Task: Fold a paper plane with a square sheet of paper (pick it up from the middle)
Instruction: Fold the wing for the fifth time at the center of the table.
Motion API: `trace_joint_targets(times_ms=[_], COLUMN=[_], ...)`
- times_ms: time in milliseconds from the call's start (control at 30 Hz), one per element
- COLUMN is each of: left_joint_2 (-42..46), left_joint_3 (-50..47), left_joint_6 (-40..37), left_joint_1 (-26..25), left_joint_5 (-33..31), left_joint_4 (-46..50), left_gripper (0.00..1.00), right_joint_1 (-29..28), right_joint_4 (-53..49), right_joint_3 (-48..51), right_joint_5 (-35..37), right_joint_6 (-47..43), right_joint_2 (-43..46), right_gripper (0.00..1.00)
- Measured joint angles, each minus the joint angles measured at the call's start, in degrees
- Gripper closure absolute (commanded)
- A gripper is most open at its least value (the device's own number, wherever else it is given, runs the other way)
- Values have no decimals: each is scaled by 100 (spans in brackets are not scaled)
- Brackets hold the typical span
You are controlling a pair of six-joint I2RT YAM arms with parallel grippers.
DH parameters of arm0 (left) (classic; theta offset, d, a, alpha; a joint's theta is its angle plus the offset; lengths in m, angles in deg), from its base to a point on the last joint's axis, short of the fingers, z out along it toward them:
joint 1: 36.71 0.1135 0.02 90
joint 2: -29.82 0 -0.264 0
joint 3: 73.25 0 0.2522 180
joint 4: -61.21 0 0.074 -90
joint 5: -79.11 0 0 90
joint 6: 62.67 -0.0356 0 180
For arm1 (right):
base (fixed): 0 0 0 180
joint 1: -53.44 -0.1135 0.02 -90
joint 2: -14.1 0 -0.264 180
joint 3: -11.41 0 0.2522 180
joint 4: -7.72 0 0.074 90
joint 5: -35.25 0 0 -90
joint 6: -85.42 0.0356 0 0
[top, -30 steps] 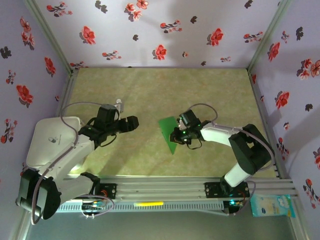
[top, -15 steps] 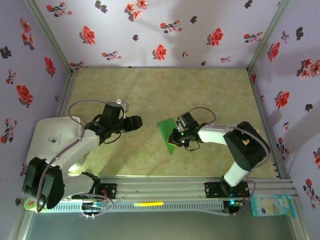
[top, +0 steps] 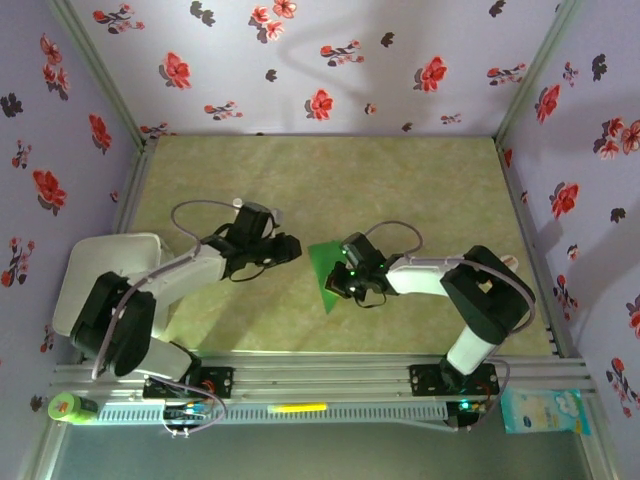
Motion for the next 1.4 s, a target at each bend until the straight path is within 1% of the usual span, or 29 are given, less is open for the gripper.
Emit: trace_joint_targets(times_ms=[133, 367, 633, 800, 867, 933, 1033, 1067, 1267, 1400], left_joint_2=[-398, -1185, -1864, -2127, -2184, -2236, -2345, -2374, -2371, -2317], left_joint_3=[223, 632, 898, 929, 929, 929, 929, 927, 861, 756], left_joint_6=[140, 354, 654, 752, 754, 754, 752, 752, 717, 586], left_joint_1=[-203, -352, -393, -393, -393, -393, -393, -393, -400, -407], left_joint_5=[42, 199, 313, 308, 304, 291, 289, 291, 293, 293], left_joint_4=[-98, -332, -501, -516, -514, -516, -516, -520, -636, -754], left_gripper=[79, 81, 87, 87, 87, 88, 89, 90, 90, 90], right_joint_1=[-37, -63, -63, -63, -63, -68, -72, -72, 57, 468], right_joint_4=[234, 503, 546, 549, 560, 625, 763, 763, 457, 369], right_joint_3=[98, 208, 229, 229, 229, 245, 275, 278, 319, 608], right_joint_5=[37, 48, 46, 46, 44, 37, 7, 4, 44, 68], right_joint_6=[219, 442, 452, 452, 452, 459, 505, 518, 426, 391], right_joint_2=[0, 0, 0, 0, 0, 0, 33, 63, 649, 1176], right_gripper=[92, 92, 91, 91, 89, 85, 74, 72, 68, 67])
